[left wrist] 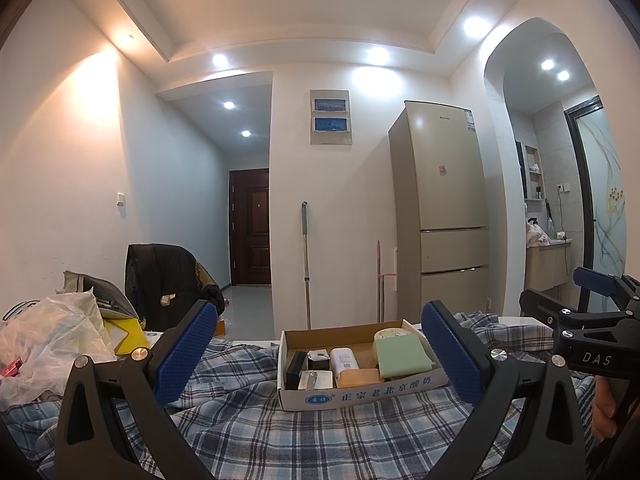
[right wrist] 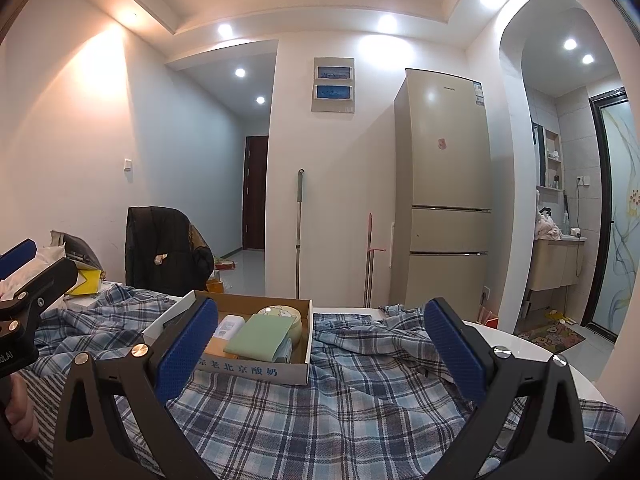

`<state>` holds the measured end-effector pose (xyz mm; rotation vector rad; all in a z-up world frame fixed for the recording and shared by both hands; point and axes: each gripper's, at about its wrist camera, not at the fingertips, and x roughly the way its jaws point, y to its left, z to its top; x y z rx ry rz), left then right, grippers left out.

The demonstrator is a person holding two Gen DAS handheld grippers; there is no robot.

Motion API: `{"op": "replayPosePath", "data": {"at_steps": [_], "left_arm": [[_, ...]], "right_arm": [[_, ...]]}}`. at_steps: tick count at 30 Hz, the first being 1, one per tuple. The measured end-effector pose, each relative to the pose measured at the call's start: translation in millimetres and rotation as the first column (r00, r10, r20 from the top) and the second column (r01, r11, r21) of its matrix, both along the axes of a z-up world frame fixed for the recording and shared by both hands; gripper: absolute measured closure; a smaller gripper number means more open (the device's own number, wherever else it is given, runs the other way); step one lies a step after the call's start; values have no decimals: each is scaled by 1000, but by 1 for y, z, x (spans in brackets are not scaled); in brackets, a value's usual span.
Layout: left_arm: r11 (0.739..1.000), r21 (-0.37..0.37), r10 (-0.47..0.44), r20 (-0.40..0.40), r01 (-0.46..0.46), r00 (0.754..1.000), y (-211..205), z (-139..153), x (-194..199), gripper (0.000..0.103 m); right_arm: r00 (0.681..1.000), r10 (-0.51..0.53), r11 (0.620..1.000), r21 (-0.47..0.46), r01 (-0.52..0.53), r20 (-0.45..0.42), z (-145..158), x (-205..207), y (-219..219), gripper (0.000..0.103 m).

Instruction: Organize rigid objects

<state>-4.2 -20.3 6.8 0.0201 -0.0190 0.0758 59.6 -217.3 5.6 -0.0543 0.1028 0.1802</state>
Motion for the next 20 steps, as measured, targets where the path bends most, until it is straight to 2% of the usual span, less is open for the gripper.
{"op": "replayPosePath", "data": {"at_steps": [20], "left_arm": [[1000, 3, -3, -7, 3, 1000, -2, 0, 1, 0]], "right_arm": [[1000, 0, 1000, 0, 0, -4, 1, 1, -2, 0]]}}
